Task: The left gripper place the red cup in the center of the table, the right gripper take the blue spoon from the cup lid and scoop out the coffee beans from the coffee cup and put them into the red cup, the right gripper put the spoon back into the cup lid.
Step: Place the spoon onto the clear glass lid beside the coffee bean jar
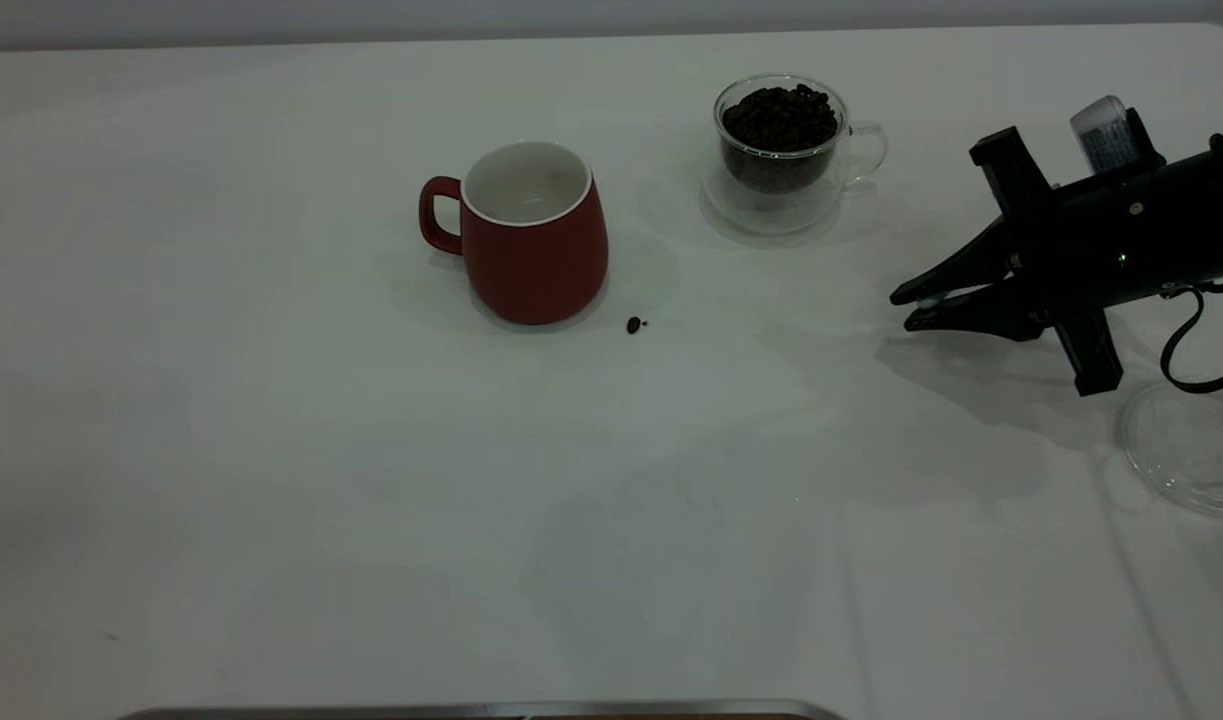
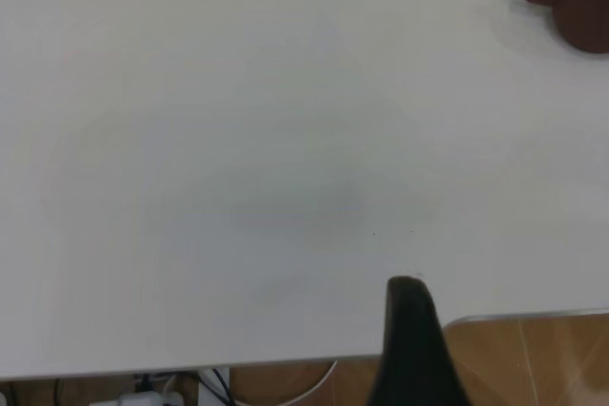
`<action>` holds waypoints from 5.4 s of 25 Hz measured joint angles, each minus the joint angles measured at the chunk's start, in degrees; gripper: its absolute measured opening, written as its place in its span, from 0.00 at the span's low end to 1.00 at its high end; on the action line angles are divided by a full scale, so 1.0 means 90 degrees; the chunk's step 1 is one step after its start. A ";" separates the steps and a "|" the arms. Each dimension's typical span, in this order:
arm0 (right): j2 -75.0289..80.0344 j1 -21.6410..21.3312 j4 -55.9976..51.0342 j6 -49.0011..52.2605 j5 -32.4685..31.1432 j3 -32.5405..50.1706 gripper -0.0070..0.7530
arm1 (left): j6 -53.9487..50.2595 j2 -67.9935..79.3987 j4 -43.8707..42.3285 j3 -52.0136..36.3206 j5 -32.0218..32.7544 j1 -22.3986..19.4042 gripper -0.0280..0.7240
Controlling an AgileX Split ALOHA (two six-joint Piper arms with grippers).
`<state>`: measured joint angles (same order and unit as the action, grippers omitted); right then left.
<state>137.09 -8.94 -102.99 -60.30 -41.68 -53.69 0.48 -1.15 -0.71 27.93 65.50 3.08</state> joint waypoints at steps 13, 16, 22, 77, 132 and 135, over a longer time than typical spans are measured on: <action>0.0000 0.0000 0.0000 -0.0265 -0.0376 0.0000 0.16 | -0.0011 0.0000 0.0000 0.0000 0.0000 0.0000 0.81; 0.0000 0.0000 0.0000 -0.0462 -0.0487 0.0000 0.16 | -0.0011 0.0000 0.0000 0.0000 0.0000 0.0000 0.81; 0.0000 0.0155 0.0000 -0.0523 -0.0494 0.0000 0.16 | -0.0011 0.0000 0.0000 0.0000 0.0000 0.0000 0.81; 0.0583 0.0303 -0.0003 0.0410 -0.2604 0.0416 0.16 | -0.0011 0.0000 0.0000 0.0000 0.0000 0.0000 0.81; 0.1115 -0.0064 -0.0003 0.1121 -0.2604 -0.0433 0.17 | -0.0010 0.0000 0.0000 0.0000 0.0000 0.0000 0.81; 0.1115 -0.0064 -0.0003 0.1121 -0.2604 -0.0433 0.19 | -0.0010 0.0000 0.0000 0.0000 0.0000 0.0000 0.81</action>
<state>147.13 -9.51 -103.02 -50.21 -65.11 -57.59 0.40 -1.15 -0.71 27.93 65.50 3.08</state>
